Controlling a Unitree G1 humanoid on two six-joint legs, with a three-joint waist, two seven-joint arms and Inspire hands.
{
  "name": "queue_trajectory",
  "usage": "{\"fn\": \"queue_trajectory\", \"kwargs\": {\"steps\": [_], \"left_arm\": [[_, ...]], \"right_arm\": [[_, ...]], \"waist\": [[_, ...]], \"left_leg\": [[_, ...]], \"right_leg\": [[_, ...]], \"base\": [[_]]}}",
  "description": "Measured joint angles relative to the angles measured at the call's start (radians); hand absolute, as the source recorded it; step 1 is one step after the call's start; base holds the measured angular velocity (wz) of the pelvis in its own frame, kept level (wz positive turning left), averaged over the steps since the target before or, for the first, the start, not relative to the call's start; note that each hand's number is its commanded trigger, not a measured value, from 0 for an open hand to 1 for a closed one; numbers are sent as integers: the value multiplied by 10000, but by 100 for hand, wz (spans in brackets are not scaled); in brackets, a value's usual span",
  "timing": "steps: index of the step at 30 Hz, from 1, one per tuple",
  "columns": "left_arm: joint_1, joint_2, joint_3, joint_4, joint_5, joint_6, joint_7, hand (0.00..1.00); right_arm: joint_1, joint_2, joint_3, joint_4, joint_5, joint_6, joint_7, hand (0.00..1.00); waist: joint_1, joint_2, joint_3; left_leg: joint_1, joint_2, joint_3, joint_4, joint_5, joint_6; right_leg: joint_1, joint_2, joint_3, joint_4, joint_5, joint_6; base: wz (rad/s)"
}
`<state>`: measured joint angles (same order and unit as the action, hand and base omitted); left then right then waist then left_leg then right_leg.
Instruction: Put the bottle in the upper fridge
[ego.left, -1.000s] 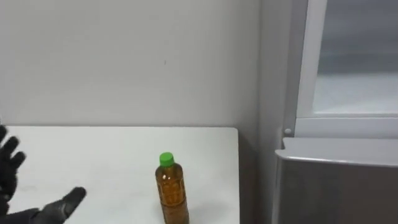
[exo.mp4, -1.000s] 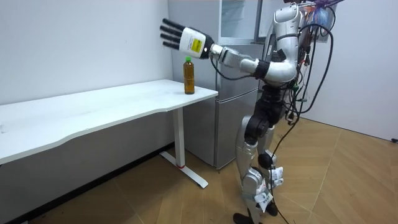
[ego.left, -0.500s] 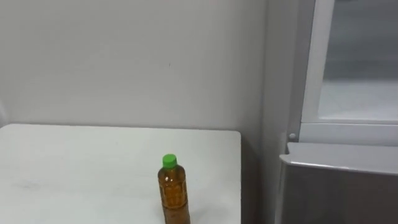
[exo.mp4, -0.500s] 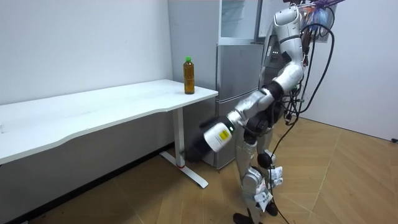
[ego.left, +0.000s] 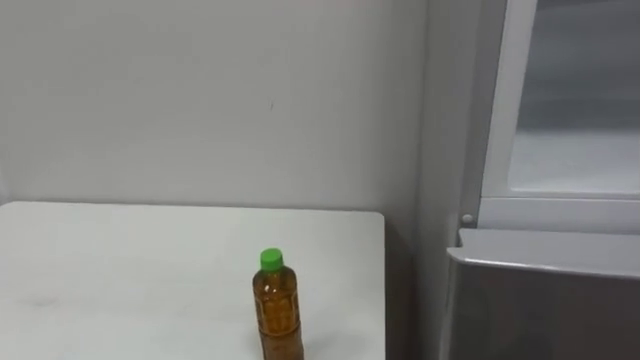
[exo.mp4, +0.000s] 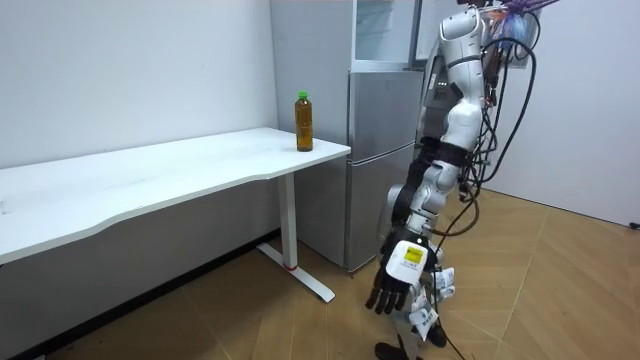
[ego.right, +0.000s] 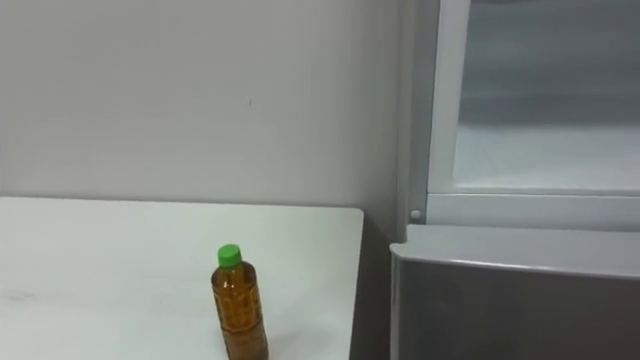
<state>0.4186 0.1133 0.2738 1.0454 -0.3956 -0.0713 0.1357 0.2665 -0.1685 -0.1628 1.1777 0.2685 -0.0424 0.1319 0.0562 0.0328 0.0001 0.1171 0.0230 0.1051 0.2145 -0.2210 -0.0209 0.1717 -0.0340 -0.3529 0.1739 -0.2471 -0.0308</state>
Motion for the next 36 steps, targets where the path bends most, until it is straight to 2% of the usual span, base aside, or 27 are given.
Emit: {"fn": "queue_trajectory", "kwargs": {"steps": [3,5,10,14,21,23,27,33,36], "left_arm": [[-148,-26,-408,273,809,87,6,0],[-485,-25,-604,603,1611,292,-81,0],[-1106,-8,-1474,645,3140,316,-372,0],[-1537,239,-2003,626,3929,395,-420,0],[-1778,250,-2020,563,4092,312,-425,0],[-1783,247,-2028,574,4091,245,-425,0],[-1670,250,-2019,594,4090,172,-500,0],[-1567,288,-1973,613,4087,172,-854,0],[-1530,310,-1975,590,4086,169,-1034,0]], "right_arm": [[-26,30,128,9,-13,5,-140,0],[-127,51,236,-9,-33,4,-101,0],[-339,75,563,-45,5,-4,-93,0],[-501,86,883,-27,63,-8,-85,0],[-506,99,1039,-406,64,-24,153,0],[-557,134,1072,-615,45,-134,273,0],[-567,131,1174,-1040,13,-158,593,0],[-540,110,1783,-2555,-20,-130,1376,0],[-366,109,1838,-3996,-295,-61,1548,0]], "waist": [[-177,-76,-13],[-321,-148,-1],[-375,-285,20],[-552,-392,22],[-701,-490,11],[-762,-462,64],[-738,-448,66],[-642,-416,55],[-504,-435,38]], "left_leg": [[-7,6,181,12,0,0],[-15,8,183,18,0,0],[-32,22,323,-1,1,2],[-26,19,480,0,0,4],[-189,20,578,-9,-1,6],[-209,23,584,-26,-3,9],[-259,23,601,-25,-15,24],[-170,20,590,-29,-17,26],[-198,21,589,-10,-17,27]], "right_leg": [[-10,-2,40,-18,-3,3],[-17,-2,55,-23,-3,3],[-160,19,304,9,22,-2],[-180,12,408,-28,38,17],[-419,-6,493,121,58,11],[-479,-6,491,128,61,10],[-504,-11,516,113,61,12],[-501,-7,603,120,66,17],[-503,-10,606,142,69,17]], "base": [[-3],[0],[-13],[-9],[-6],[0],[-1],[-3],[0]]}}
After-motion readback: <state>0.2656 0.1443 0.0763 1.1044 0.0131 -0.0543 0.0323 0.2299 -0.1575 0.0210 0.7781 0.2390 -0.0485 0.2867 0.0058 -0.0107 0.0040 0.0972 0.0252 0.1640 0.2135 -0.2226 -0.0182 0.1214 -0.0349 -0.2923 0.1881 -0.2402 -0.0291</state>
